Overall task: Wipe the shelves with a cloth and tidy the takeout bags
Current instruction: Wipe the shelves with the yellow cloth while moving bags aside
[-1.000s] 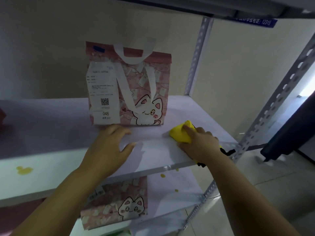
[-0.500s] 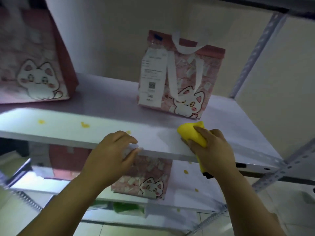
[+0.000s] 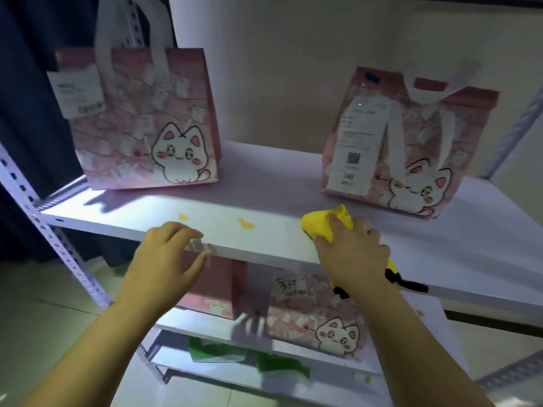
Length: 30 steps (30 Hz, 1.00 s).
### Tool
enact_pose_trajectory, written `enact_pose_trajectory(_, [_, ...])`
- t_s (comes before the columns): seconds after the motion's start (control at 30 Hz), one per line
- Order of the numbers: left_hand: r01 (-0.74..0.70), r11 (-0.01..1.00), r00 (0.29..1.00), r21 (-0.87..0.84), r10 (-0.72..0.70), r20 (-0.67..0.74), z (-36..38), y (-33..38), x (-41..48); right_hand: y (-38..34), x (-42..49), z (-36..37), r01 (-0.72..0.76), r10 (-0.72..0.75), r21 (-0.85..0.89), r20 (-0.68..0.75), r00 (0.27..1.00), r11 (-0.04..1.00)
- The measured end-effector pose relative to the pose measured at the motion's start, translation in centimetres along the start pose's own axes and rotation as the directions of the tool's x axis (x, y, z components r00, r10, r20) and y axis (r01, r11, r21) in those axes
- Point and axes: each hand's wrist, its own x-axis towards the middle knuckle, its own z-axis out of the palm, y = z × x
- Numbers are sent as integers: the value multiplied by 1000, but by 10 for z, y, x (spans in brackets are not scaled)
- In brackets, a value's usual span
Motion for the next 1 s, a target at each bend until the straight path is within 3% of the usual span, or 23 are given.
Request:
enact_pose_trajectory(0.17, [-18,1000,1000,20,18,16,-7,-37,13,-56,10,12,11,-10,-19,40,999,1000])
enact_pose_trajectory(0.5, [39,999,998,31,-40,42,-8,-100,24,-139,-1,28,353,-352,4,83,932,936])
enact_pose_trajectory(0.6, [21,999,998,46,-23,51,-8,-110,30,-127,-2,24,312,-312,19,80,947,950])
enact_pose_trajectory(0.73, [-18,1000,999,8,18,29,-10,-116,37,-97,0,17,50,-50,-10,6,999,999])
enact_pose_trajectory(0.87, [-37,999,999,33,37,-5,-10,-119,39,-106,10,19,-151,151,-28,-12,988,988])
enact_pose_trajectory(0.93, [-26,999,1000,35,26,-4,-9,-119,39,-131,16,22,-113,114,-41,9,993,993])
enact_pose_trajectory(1.0, [-11,1000,1000,23,11,-7,-9,-119,39,-157,16,28,32,-31,-17,43,999,999])
